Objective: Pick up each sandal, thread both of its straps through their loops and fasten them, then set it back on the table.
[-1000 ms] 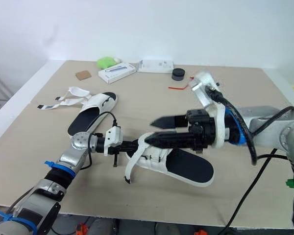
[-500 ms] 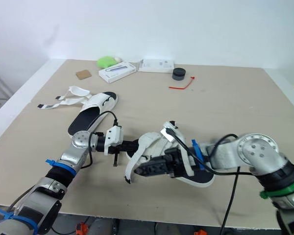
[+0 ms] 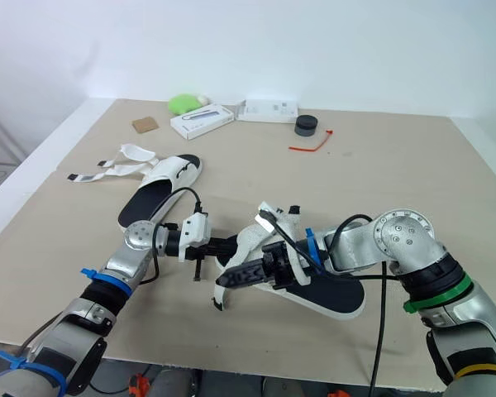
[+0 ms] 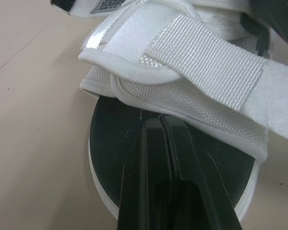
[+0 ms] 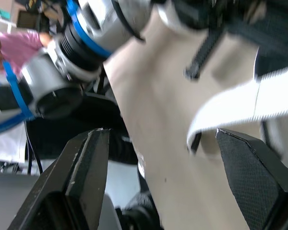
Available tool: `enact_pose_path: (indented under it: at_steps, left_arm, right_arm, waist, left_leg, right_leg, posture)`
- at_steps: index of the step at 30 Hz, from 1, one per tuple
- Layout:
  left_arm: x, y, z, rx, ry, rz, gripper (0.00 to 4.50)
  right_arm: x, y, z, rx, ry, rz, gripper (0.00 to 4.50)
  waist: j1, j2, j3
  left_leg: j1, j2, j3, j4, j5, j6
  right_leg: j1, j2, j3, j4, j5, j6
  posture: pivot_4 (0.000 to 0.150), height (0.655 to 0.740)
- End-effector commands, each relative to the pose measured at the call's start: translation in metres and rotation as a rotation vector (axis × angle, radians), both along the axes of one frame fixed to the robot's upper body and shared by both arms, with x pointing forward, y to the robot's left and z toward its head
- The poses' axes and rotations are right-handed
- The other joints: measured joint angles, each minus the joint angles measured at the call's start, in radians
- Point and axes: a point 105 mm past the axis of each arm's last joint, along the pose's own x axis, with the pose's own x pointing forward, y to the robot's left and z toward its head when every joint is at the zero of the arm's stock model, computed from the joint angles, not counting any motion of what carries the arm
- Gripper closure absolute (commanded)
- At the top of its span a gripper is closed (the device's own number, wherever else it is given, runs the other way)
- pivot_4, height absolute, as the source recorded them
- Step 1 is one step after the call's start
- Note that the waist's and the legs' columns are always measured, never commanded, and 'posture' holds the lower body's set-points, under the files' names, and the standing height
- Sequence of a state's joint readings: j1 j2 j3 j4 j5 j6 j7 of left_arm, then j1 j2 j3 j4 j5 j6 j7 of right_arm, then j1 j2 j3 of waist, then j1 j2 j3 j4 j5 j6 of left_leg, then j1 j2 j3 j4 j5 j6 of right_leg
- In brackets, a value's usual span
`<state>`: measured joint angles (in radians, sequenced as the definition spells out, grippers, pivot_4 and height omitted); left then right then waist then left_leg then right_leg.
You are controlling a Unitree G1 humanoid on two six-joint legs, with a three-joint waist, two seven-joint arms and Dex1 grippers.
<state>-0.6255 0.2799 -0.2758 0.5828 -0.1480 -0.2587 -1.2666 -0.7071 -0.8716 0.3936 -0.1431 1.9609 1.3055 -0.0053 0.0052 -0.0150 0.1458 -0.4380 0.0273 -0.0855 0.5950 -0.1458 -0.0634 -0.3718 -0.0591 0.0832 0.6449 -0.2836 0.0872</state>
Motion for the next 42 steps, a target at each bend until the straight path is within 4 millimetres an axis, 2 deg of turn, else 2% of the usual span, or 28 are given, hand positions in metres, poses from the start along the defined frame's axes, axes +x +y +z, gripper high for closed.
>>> enact_pose_path:
  at_steps: [1, 11, 19, 20, 22, 27, 28, 29, 33, 36, 39, 42]
  left_arm:
    - [-0.015, 0.003, -0.047, 0.151, 0.136, -0.007, 4.5]
    - [-0.015, 0.004, -0.047, 0.154, 0.142, -0.009, 4.5]
    - [-0.012, 0.002, -0.046, 0.15, 0.137, -0.002, 4.5]
    - [-0.013, 0.002, -0.046, 0.148, 0.137, -0.001, 4.5]
    - [-0.013, 0.002, -0.046, 0.146, 0.138, 0.001, 4.5]
    - [-0.013, 0.002, -0.047, 0.142, 0.138, 0.006, 4.5]
    - [-0.013, 0.001, -0.047, 0.141, 0.138, 0.006, 4.5]
    - [-0.013, 0.001, -0.046, 0.141, 0.138, 0.006, 4.5]
    - [-0.012, 0.002, -0.046, 0.142, 0.135, 0.012, 4.5]
    - [-0.011, 0.003, -0.046, 0.143, 0.134, 0.015, 4.5]
    - [-0.011, 0.004, -0.046, 0.144, 0.135, 0.017, 4.5]
    - [-0.012, 0.004, -0.047, 0.146, 0.136, 0.013, 4.5]
  right_arm:
    - [0.0, 0.0, -0.001, -0.008, 0.011, 0.005, 0.67]
    - [0.018, 0.022, -0.016, -0.03, 0.024, -0.091, 0.67]
    - [0.026, 0.021, -0.028, -0.122, 0.017, -0.159, 0.67]
    - [0.026, 0.02, -0.028, -0.128, 0.014, -0.162, 1.04]
    - [0.026, 0.019, -0.029, -0.143, 0.006, -0.163, 1.38]
    - [0.024, 0.018, -0.026, -0.131, -0.006, -0.152, 3.5]
    - [0.024, 0.019, -0.023, -0.126, -0.013, -0.148, 4.12]
    - [0.025, 0.02, -0.021, -0.118, -0.018, -0.143, 4.46]
    - [0.02, 0.022, -0.008, -0.049, -0.017, -0.077, 4.46]
    - [0.012, 0.024, 0.023, 0.097, -0.035, 0.037, 4.46]
    - [0.028, 0.016, 0.057, 0.154, -0.086, 0.023, 4.46]
    - [0.037, 0.007, 0.072, 0.131, -0.097, 0.005, 4.46]
  waist:
    - [0.0, 0.0, 0.0]
    - [-0.001, 0.0, 0.0]
    - [-0.001, 0.0, 0.0]
    - [-0.001, -0.001, 0.0]
    - [-0.001, -0.001, 0.0]
    - [-0.001, -0.001, -0.001]
    - [-0.001, -0.001, -0.001]
    - [-0.001, -0.001, -0.001]
    - [-0.001, -0.001, 0.0]
    - [-0.001, -0.001, 0.0]
    - [-0.001, 0.003, 0.002]
    - [0.0, 0.002, 0.001]
  left_leg:
    - [0.0, 0.0, 0.0, 0.0, 0.0, 0.0]
    - [0.0, 0.001, 0.0, 0.0, 0.001, 0.002]
    - [0.001, 0.001, 0.0, 0.0, 0.002, 0.004]
    - [0.001, 0.001, 0.0, 0.0, 0.002, 0.005]
    - [0.001, 0.002, 0.001, 0.0, 0.003, 0.006]
    - [0.0, 0.002, 0.002, 0.0, 0.003, 0.006]
    - [0.0, 0.002, 0.002, 0.0, 0.003, 0.006]
    - [0.0, 0.002, 0.002, 0.0, 0.003, 0.006]
    - [-0.001, 0.003, 0.003, 0.0, 0.004, 0.008]
    - [-0.002, 0.004, 0.004, 0.0, 0.004, 0.008]
    - [-0.004, 0.003, 0.006, 0.0, 0.004, 0.008]
    - [-0.005, 0.002, 0.007, -0.001, 0.004, 0.008]
  right_leg:
    - [0.0, 0.0, 0.0, 0.0, 0.0, 0.0]
    - [0.0, 0.001, -0.001, 0.0, 0.0, -0.001]
    - [-0.002, 0.001, -0.001, 0.0, 0.001, -0.001]
    - [-0.002, 0.001, -0.001, 0.0, 0.001, -0.001]
    - [-0.002, 0.0, -0.001, 0.0, 0.001, -0.001]
    - [-0.002, -0.001, -0.001, 0.0, 0.0, -0.001]
    - [-0.002, -0.001, -0.001, 0.0, 0.0, -0.001]
    - [-0.002, -0.001, -0.001, 0.0, 0.0, -0.001]
    - [-0.002, -0.001, -0.001, -0.001, 0.001, -0.002]
    - [-0.003, -0.003, -0.001, -0.001, 0.001, -0.002]
    - [-0.005, -0.004, -0.002, -0.001, 0.001, -0.003]
    - [-0.007, -0.005, -0.003, -0.001, 0.004, -0.008]
  posture:
    - [0.15, 0.74]
    - [0.15, 0.74]
    - [0.15, 0.74]
    - [0.15, 0.74]
    - [0.15, 0.74]
    - [0.15, 0.74]
    - [0.15, 0.74]
    - [0.15, 0.74]
    - [0.15, 0.74]
    - [0.15, 0.74]
    - [0.15, 0.74]
    - [0.15, 0.74]
